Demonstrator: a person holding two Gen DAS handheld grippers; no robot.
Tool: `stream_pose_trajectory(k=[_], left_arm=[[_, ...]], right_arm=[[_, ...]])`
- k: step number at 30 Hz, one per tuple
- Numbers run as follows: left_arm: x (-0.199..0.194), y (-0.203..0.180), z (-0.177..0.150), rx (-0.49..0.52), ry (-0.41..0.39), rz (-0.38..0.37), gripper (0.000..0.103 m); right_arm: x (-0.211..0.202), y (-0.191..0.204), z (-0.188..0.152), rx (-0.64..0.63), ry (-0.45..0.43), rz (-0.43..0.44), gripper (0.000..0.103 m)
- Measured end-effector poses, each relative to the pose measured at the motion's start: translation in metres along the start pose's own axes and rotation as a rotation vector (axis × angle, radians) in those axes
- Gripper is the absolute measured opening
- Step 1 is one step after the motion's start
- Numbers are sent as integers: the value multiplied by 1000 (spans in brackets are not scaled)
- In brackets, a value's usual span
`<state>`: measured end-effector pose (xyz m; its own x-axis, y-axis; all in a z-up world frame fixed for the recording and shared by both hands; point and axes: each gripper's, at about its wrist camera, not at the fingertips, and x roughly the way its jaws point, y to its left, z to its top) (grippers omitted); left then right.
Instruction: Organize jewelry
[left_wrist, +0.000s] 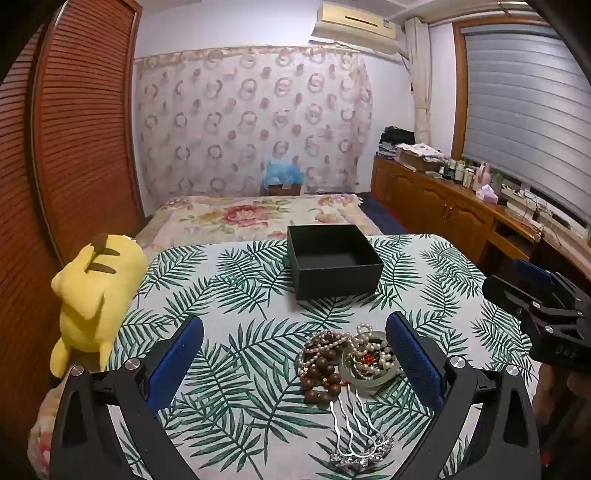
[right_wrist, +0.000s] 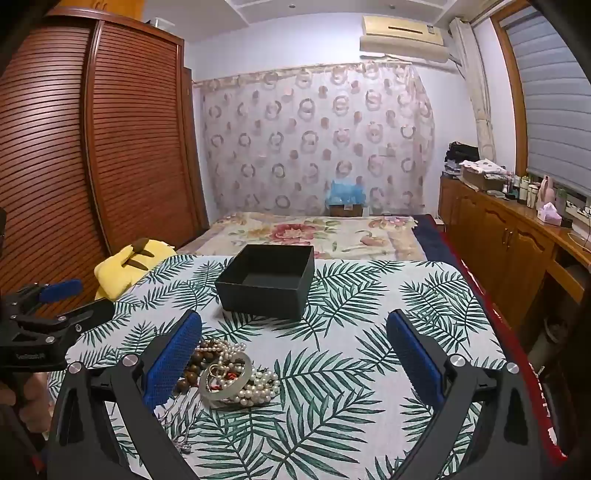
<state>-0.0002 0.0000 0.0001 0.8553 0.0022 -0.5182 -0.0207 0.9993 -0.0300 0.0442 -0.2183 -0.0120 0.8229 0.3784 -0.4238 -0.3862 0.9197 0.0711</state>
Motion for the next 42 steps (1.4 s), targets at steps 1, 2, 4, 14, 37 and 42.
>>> stream_pose_trajectory(k=[1, 2, 4, 14, 37, 42], left_arm=[[0, 0, 0, 1, -2, 0, 95], [0, 0, 0, 0, -1, -1, 95], [0, 0, 0, -1, 0, 0, 95], [1, 0, 0, -3, -5, 3, 95], [-3, -2, 5, -1, -11, 1, 95], [-4, -2, 5, -1, -12, 1, 95]], right_arm=[[0, 0, 0, -1, 0, -1, 101], [0, 1, 0, 0, 0, -1, 101], [1, 1, -1, 1, 1, 1, 101], [1, 1, 0, 7, -1, 5, 101], [-1, 0, 0, 11, -5, 8, 101], [-1, 0, 1, 12, -6, 8, 101]])
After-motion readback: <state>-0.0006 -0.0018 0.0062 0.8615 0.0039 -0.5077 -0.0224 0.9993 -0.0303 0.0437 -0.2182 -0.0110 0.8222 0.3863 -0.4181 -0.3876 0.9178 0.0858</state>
